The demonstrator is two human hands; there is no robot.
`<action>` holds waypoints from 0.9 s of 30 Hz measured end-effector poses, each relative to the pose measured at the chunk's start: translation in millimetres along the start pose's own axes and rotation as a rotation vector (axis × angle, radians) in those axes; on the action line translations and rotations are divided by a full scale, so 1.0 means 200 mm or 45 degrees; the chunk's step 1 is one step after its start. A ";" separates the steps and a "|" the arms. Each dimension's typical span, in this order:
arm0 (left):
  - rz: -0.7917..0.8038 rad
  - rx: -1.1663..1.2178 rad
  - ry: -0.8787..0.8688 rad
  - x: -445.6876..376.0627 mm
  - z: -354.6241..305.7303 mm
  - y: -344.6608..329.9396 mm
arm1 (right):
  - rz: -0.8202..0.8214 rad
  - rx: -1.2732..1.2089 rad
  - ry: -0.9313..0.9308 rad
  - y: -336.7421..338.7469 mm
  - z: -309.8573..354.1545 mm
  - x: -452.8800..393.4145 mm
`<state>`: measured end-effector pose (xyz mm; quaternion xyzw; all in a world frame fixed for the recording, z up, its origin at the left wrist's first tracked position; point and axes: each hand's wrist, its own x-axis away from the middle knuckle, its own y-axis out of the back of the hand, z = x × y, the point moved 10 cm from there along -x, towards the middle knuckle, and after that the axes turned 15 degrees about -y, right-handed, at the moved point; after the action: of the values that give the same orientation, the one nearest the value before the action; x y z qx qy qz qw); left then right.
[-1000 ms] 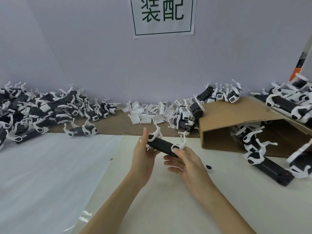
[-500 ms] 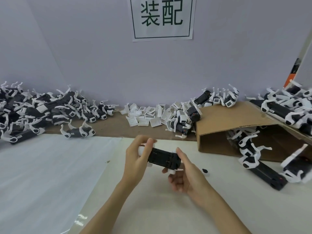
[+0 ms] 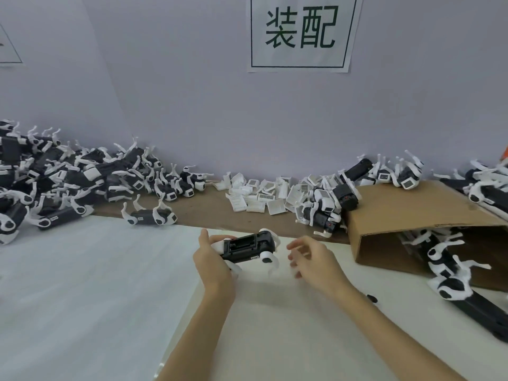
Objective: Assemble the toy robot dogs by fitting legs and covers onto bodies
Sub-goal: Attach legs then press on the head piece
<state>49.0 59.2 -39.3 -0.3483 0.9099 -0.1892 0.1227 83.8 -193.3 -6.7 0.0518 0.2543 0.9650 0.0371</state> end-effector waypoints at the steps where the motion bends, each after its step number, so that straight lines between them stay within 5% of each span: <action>1: -0.001 -0.048 -0.032 -0.01 0.00 0.01 | -0.051 0.161 0.100 -0.03 0.05 -0.08; 10: 0.159 -0.267 -0.333 -0.04 0.00 -0.08 | -0.157 1.097 0.504 -0.38 0.33 -0.66; 17: 0.164 -0.287 -0.344 -0.07 0.03 -0.08 | -0.383 1.570 0.508 -0.40 0.36 -0.84; 20: 0.152 -0.337 -0.355 -0.07 0.03 -0.08 | -0.458 1.392 0.600 -0.35 0.38 -0.74; 27: 0.221 -0.344 -0.300 -0.04 0.01 -0.10 | -0.210 -0.259 0.344 0.07 0.20 -0.28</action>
<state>68.2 50.6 -32.2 -0.3015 0.9329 -0.0121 0.1965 144.5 -191.2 30.8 -0.1032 0.1614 0.9776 0.0868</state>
